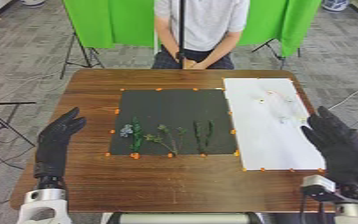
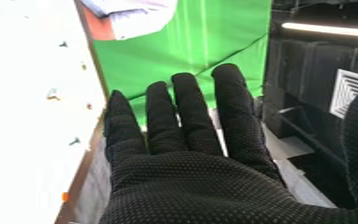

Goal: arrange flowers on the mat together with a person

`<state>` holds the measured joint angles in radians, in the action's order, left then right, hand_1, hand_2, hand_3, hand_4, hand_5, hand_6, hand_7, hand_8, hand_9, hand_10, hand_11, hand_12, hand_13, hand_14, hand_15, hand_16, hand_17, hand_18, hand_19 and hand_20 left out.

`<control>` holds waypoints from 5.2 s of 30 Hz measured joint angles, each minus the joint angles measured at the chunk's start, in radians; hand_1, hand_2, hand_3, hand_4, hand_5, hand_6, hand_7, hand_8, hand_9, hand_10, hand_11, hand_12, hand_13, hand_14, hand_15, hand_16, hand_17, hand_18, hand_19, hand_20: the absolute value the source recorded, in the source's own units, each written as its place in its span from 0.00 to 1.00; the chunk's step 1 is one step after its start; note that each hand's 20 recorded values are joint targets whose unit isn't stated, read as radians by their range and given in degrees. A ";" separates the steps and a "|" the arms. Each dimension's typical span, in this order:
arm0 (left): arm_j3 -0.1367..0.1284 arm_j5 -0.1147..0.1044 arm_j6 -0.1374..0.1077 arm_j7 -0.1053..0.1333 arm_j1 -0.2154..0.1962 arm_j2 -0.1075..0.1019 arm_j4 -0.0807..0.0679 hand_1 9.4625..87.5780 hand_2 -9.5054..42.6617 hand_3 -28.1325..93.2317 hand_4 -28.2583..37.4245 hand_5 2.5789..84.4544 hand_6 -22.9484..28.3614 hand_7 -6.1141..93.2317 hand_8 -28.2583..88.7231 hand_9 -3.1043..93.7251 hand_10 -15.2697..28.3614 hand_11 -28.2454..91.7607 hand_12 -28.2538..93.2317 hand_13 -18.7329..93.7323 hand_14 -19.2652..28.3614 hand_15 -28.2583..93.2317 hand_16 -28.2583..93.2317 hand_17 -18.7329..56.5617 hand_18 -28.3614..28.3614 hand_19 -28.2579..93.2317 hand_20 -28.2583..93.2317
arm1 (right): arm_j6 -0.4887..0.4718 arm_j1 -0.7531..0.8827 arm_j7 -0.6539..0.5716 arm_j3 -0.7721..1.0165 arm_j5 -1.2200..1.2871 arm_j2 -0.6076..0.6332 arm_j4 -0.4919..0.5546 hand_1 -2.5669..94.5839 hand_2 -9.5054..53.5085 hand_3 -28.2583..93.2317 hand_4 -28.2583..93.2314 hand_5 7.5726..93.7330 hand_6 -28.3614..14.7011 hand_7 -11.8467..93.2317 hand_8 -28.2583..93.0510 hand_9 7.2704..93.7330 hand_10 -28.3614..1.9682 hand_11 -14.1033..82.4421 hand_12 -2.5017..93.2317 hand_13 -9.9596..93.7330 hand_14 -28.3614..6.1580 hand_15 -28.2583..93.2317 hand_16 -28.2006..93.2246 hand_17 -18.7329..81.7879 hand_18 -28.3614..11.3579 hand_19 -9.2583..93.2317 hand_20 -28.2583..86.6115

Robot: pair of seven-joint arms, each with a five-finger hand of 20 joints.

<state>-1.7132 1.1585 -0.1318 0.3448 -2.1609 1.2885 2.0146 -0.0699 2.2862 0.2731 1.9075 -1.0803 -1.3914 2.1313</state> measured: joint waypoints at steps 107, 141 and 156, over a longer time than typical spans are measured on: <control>0.022 0.002 0.005 -0.005 0.008 -0.001 0.005 0.15 0.07 0.83 0.12 0.54 0.51 0.17 0.19 0.53 0.67 0.37 0.34 0.50 0.75 0.34 0.24 0.34 0.69 0.29 0.36 | 0.081 -0.416 -0.644 -0.135 -1.102 0.470 -0.211 0.34 0.00 0.78 0.04 0.51 0.66 0.27 0.16 0.58 0.36 0.42 0.33 0.74 0.44 0.62 0.44 0.47 0.15 0.73 0.64; 0.022 0.002 0.004 -0.006 0.007 0.004 0.006 0.16 0.08 0.82 0.12 0.54 0.51 0.18 0.19 0.53 0.67 0.37 0.34 0.50 0.75 0.34 0.24 0.34 0.69 0.29 0.36 | -0.006 -0.647 -0.677 -0.431 -1.267 0.578 -0.510 0.66 0.00 0.68 0.03 0.74 0.73 0.34 0.27 0.85 0.63 0.26 0.49 0.87 0.65 0.71 0.47 0.57 0.18 0.85 0.69; 0.020 0.000 0.004 -0.006 0.002 0.005 0.009 0.16 0.08 0.82 0.12 0.54 0.51 0.17 0.19 0.53 0.67 0.37 0.34 0.50 0.75 0.34 0.24 0.34 0.69 0.29 0.36 | 0.241 -0.649 -0.709 -0.434 -1.263 0.595 -0.420 0.69 0.00 0.69 0.04 0.84 0.73 0.35 0.29 0.93 0.66 0.24 0.52 0.91 0.70 0.72 0.49 0.60 0.19 0.88 0.69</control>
<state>-1.6935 1.1588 -0.1282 0.3385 -2.1589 1.2934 2.0235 0.1716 1.6368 -0.4363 1.4739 -2.3430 -0.7963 1.7116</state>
